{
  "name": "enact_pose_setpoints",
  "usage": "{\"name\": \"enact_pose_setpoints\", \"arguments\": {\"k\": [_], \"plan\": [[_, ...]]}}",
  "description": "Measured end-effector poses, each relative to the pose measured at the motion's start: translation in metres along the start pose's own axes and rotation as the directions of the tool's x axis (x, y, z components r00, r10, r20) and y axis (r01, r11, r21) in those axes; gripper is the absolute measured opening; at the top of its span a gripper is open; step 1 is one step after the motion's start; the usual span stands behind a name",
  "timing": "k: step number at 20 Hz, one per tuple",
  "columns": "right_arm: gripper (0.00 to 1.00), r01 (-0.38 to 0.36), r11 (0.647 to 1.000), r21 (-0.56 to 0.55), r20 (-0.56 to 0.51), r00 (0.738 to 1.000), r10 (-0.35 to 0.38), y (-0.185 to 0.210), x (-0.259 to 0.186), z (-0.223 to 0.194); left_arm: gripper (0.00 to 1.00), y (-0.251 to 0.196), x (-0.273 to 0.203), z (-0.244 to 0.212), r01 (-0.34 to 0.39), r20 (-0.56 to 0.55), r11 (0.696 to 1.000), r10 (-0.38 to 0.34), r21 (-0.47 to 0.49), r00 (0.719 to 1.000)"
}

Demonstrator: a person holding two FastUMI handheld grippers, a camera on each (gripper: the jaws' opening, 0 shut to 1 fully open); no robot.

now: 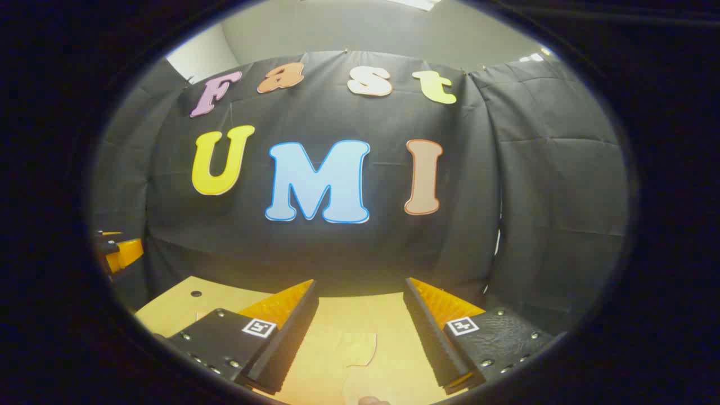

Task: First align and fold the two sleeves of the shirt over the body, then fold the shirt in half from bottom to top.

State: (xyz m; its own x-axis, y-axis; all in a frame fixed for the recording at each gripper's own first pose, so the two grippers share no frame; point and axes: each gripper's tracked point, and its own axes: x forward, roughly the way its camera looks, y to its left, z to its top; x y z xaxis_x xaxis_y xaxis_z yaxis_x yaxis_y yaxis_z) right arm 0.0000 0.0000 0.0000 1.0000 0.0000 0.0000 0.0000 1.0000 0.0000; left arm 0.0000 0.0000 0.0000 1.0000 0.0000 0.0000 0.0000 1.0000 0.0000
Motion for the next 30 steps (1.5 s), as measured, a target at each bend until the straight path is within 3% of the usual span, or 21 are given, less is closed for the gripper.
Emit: {"name": "enact_pose_setpoints", "arguments": {"k": [10, 17, 25, 30], "plan": [[0.95, -0.023, 1.0, -0.02, -0.063, 0.998, 0.021, 0.003, 0.024, -0.026, 0.94, -0.013, 0.013, -0.007, 0.02, -0.021, 1.0, -0.02, 0.012, 1.0], [0.95, -0.03, 0.999, 0.023, -0.232, 0.972, 0.034, 0.004, 0.08, -0.084, 0.94, -0.019, 0.019, -0.003, 0.031, -0.017, 0.999, -0.031, 0.036, 0.999], [0.94, 0.002, 1.0, 0.017, -0.486, 0.874, 0.006, -0.01, 0.154, -0.195, 0.94, -0.019, 0.022, -0.004, 0.019, -0.021, 0.999, -0.018, 0.047, 1.0], [0.95, 0.016, 1.0, -0.011, -0.623, 0.782, -0.02, -0.021, 0.171, -0.27, 0.94, -0.011, 0.027, -0.004, 0.0, -0.03, 0.998, 0.002, 0.069, 1.0]]}}
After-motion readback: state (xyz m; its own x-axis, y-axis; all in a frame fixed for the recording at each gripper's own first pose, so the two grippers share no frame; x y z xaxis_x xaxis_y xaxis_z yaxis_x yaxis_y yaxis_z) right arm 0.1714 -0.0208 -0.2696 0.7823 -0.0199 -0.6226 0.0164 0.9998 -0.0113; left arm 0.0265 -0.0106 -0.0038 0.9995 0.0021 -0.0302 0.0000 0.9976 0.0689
